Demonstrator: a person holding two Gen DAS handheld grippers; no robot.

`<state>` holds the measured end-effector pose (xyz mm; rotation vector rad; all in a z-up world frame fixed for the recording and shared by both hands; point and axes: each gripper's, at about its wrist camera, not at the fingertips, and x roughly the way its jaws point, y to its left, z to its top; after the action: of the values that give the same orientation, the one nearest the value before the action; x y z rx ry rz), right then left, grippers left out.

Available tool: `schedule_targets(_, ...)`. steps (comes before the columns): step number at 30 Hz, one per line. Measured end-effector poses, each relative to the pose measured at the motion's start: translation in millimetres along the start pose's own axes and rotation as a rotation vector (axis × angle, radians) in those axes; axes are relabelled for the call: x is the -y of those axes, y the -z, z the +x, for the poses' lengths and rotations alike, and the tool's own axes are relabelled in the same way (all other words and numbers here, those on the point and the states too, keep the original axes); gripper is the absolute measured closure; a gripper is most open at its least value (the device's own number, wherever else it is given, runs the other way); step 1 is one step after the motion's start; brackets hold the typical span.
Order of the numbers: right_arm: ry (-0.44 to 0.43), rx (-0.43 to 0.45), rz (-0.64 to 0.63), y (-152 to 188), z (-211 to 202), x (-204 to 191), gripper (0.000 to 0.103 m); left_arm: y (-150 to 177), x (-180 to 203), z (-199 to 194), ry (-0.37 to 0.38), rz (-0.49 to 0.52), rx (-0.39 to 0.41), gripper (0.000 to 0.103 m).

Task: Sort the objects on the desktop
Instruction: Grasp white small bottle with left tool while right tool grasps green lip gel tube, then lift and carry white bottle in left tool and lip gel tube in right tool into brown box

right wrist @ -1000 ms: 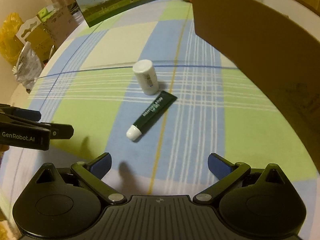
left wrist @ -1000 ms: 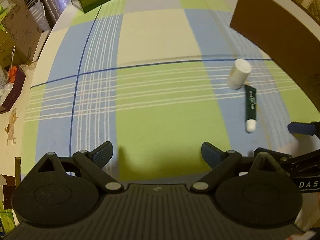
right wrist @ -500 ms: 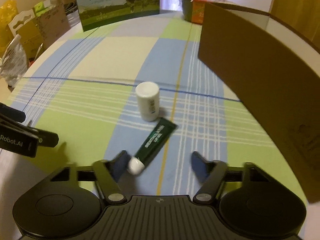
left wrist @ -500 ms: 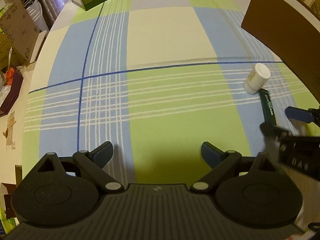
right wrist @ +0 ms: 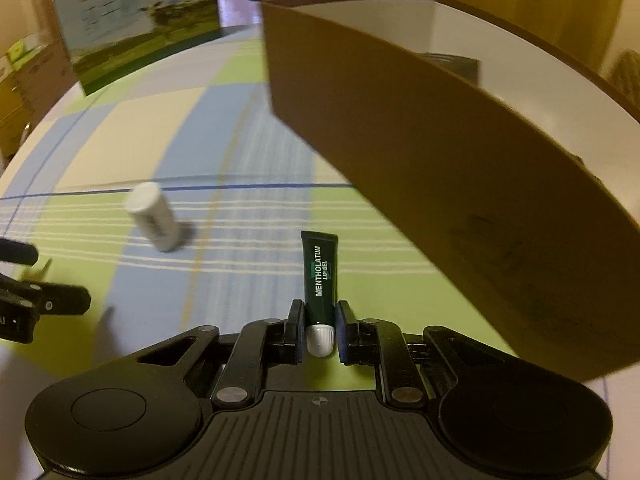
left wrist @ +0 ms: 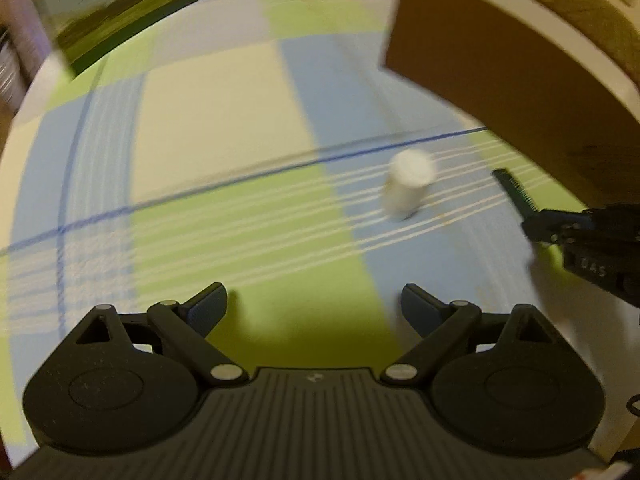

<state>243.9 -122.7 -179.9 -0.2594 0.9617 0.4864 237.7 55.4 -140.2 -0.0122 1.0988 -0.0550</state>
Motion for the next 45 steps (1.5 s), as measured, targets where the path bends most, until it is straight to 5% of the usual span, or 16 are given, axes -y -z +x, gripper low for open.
schedule_targets(12, 0.019, 0.0, 0.049, 16, -18, 32, 0.09, -46, 43, 20, 0.057, 0.141, 0.15, 0.034)
schedule_targets(17, -0.005, 0.004, 0.065, 19, -20, 39, 0.089, -43, 47, 30, 0.058, 0.138, 0.105, 0.081)
schedule_targets(21, -0.041, 0.005, 0.07, 18, -20, 42, 0.072, -37, 43, 26, 0.056, 0.094, 0.106, 0.081)
schedule_targets(23, -0.028, 0.001, 0.061, 16, -19, 41, 0.051, -34, 41, 21, 0.046, 0.085, 0.109, 0.081)
schedule_targets(28, -0.001, 0.015, 0.0, 14, -11, 36, 0.05, -25, 39, 6, 0.039, 0.056, 0.11, 0.081)
schedule_targets(37, -0.01, 0.018, -0.039, 8, -5, 34, 0.054, 6, 46, -16, 0.03, 0.028, 0.076, 0.081)
schedule_targets(45, -0.05, 0.011, -0.114, 15, -13, 28, 0.089, 21, 57, -21, 0.024, 0.029, 0.058, 0.081)
